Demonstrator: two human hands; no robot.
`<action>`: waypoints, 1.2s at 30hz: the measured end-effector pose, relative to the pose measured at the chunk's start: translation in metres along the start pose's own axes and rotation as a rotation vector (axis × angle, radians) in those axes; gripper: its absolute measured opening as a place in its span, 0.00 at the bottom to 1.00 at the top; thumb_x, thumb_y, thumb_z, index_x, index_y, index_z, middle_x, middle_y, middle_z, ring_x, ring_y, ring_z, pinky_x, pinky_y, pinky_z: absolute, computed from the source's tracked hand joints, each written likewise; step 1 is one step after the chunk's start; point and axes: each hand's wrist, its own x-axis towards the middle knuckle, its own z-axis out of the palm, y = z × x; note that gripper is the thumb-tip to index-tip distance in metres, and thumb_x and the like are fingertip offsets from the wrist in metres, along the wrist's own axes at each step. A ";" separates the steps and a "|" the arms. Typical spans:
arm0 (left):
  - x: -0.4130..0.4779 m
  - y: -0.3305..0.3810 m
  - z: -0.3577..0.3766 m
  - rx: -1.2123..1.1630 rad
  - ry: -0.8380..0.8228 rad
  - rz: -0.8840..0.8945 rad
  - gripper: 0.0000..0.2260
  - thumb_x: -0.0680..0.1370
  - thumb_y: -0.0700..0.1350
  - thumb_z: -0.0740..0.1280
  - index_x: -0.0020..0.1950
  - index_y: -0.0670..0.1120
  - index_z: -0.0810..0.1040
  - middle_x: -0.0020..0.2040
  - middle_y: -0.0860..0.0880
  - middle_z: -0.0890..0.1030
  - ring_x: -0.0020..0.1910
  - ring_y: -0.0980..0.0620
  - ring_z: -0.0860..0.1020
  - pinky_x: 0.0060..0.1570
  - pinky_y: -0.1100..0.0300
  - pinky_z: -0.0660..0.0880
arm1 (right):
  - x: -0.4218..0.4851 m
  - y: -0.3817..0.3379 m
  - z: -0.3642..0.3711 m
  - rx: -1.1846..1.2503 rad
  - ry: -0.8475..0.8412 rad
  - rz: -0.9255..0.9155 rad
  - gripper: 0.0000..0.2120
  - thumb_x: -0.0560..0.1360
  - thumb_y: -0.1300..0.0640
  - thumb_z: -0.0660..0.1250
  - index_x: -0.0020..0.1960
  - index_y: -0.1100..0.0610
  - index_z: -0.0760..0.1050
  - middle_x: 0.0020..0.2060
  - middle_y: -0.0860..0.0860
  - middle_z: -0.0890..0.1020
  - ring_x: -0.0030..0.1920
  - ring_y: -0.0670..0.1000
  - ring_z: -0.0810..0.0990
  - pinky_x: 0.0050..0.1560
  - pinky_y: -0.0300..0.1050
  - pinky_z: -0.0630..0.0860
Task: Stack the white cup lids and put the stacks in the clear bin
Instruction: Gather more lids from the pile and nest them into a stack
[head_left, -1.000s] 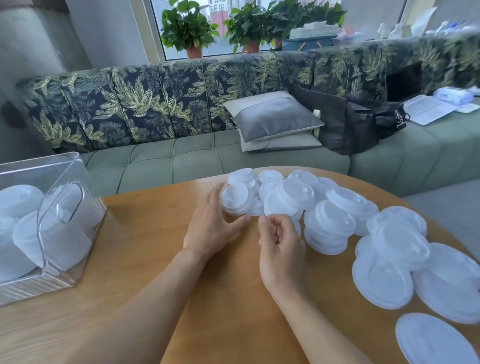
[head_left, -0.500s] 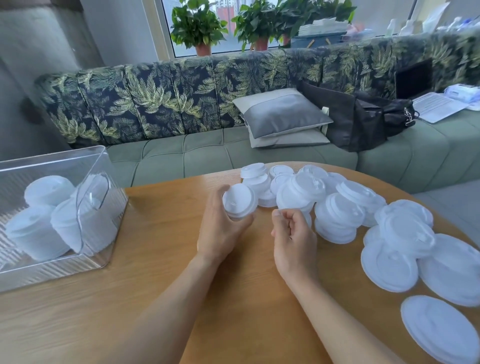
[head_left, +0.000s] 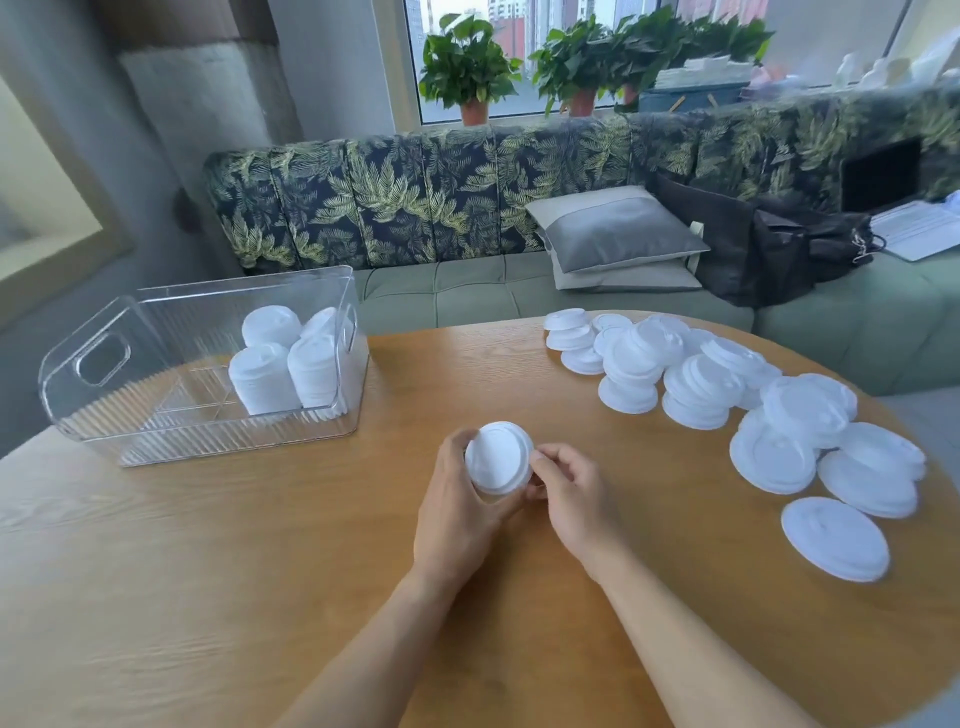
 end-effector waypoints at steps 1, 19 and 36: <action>-0.009 0.000 -0.006 -0.003 -0.001 -0.009 0.41 0.64 0.69 0.79 0.70 0.57 0.66 0.63 0.61 0.76 0.59 0.63 0.77 0.49 0.71 0.71 | -0.009 -0.002 0.001 0.029 -0.030 0.035 0.08 0.78 0.50 0.67 0.44 0.50 0.83 0.35 0.50 0.85 0.39 0.52 0.84 0.55 0.56 0.80; -0.081 0.000 -0.046 0.121 -0.082 0.079 0.39 0.71 0.65 0.75 0.78 0.54 0.69 0.67 0.64 0.70 0.62 0.65 0.75 0.59 0.63 0.78 | -0.066 -0.021 -0.003 0.548 -0.176 0.281 0.16 0.84 0.61 0.61 0.62 0.73 0.77 0.51 0.62 0.80 0.49 0.56 0.81 0.44 0.48 0.79; -0.078 0.001 -0.044 0.162 -0.126 0.169 0.39 0.72 0.68 0.74 0.78 0.63 0.61 0.71 0.68 0.68 0.65 0.63 0.74 0.59 0.59 0.79 | -0.060 -0.014 -0.007 0.583 -0.233 0.288 0.10 0.81 0.58 0.68 0.57 0.64 0.80 0.43 0.54 0.84 0.43 0.50 0.83 0.41 0.46 0.79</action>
